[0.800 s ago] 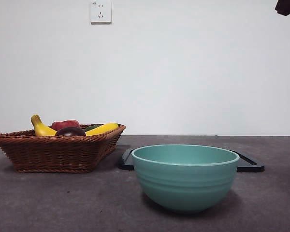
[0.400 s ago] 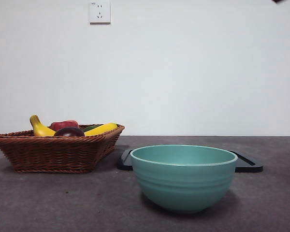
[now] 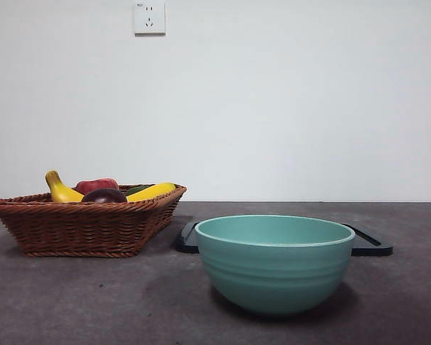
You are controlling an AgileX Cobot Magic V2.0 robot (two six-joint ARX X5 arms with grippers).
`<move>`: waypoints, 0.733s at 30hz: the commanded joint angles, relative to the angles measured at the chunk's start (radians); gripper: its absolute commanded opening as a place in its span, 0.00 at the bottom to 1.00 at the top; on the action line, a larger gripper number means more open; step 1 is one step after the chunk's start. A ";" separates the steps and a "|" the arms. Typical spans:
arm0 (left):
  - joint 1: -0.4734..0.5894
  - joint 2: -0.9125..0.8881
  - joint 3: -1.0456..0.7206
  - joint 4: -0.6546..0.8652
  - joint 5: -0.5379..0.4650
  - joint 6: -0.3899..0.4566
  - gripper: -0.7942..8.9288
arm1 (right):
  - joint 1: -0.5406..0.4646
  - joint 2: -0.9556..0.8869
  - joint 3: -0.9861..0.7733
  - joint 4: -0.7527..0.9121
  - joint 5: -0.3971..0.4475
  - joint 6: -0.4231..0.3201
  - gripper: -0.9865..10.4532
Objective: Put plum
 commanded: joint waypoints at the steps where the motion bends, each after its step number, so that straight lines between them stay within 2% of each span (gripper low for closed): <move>1: 0.003 0.000 -0.021 0.016 -0.002 -0.010 0.09 | -0.018 -0.085 -0.093 0.050 0.013 -0.011 0.09; 6: 0.003 0.000 -0.021 0.016 -0.002 -0.010 0.09 | -0.026 -0.195 -0.209 0.067 0.038 -0.010 0.09; 12: 0.004 0.000 -0.021 0.016 -0.002 -0.010 0.09 | -0.025 -0.237 -0.295 0.068 0.037 -0.002 0.09; 22: 0.003 0.000 -0.021 0.016 -0.002 -0.010 0.09 | -0.024 -0.257 -0.339 0.013 0.037 0.001 0.09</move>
